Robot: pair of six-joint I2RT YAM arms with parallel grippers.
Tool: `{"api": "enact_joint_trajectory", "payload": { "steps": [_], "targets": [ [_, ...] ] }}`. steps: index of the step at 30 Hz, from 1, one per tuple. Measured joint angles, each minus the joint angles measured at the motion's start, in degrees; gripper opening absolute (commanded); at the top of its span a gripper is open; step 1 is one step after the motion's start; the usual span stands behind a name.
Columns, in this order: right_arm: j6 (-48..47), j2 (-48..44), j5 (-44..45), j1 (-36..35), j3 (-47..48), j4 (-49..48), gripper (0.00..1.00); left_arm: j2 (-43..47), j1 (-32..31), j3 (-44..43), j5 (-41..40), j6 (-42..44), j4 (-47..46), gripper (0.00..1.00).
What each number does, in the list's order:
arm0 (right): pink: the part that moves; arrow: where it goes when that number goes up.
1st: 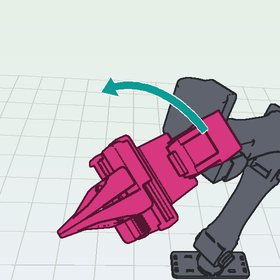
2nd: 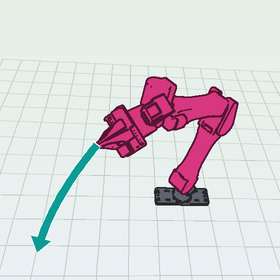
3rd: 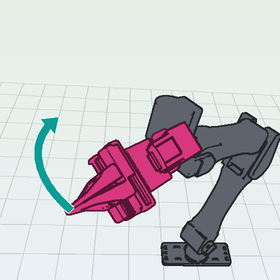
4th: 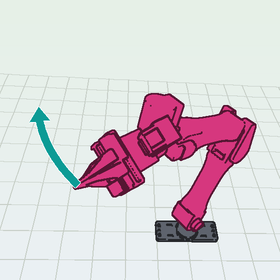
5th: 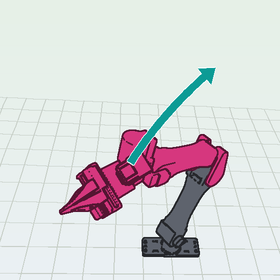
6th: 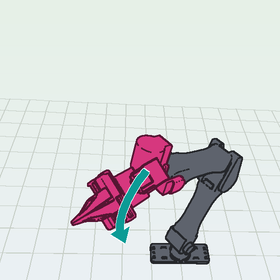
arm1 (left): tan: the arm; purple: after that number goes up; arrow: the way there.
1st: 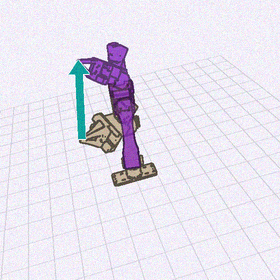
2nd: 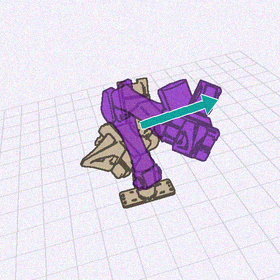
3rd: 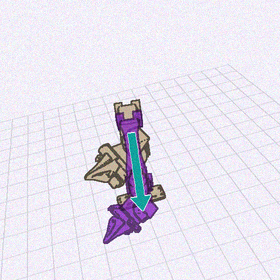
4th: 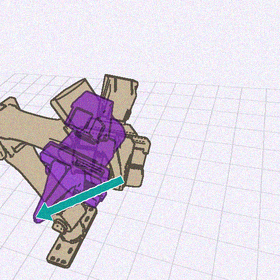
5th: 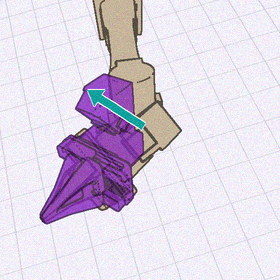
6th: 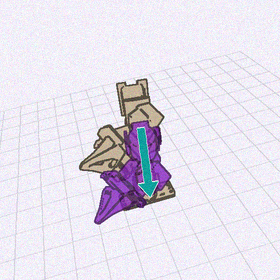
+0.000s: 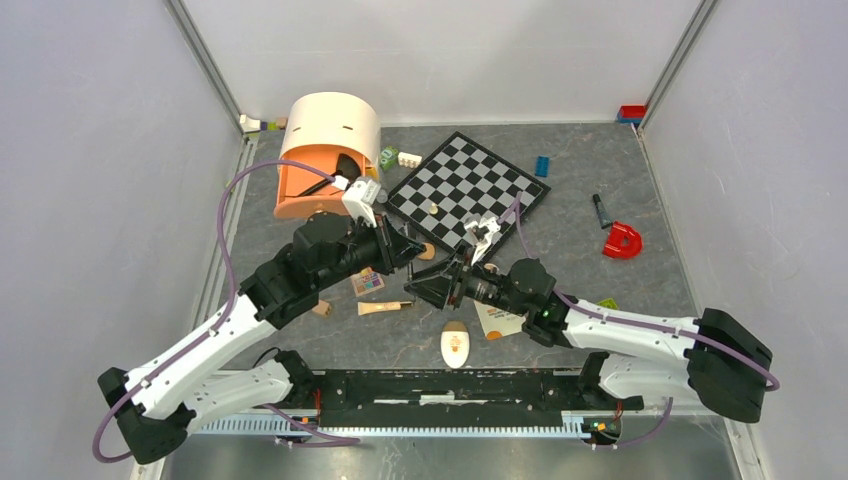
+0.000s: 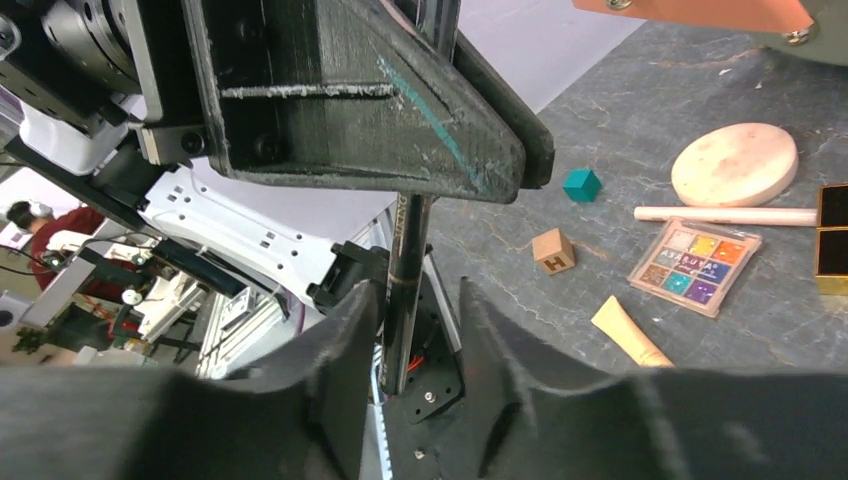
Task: Organize the makeup
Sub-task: Pick up the makeup from the center of the board.
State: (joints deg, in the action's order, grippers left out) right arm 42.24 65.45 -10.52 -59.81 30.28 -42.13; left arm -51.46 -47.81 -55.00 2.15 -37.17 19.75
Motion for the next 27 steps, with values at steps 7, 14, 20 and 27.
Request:
{"api": "enact_joint_trajectory", "payload": {
  "steps": [7, 14, 20, 27],
  "targets": [
    [2.6, 1.8, -0.5, -0.2, 0.0, -2.3, 0.07, 1.9, 0.0, 2.4, 0.0, -1.0, -1.7, 0.47],
    [3.6, 1.3, 2.0, -0.2, 0.0, -2.6, 0.00, 2.6, 0.0, 3.2, 0.5, -1.8, -2.3, 0.48],
    [3.8, -0.8, 5.0, -0.2, -0.2, -0.6, 0.00, 2.6, 0.0, 4.5, 1.5, -2.1, -2.8, 0.38],
    [3.8, -1.4, 6.5, -0.2, -0.2, 0.9, 0.00, 2.9, 0.0, 4.9, 2.6, -2.4, -3.6, 0.13]
  ]
}}
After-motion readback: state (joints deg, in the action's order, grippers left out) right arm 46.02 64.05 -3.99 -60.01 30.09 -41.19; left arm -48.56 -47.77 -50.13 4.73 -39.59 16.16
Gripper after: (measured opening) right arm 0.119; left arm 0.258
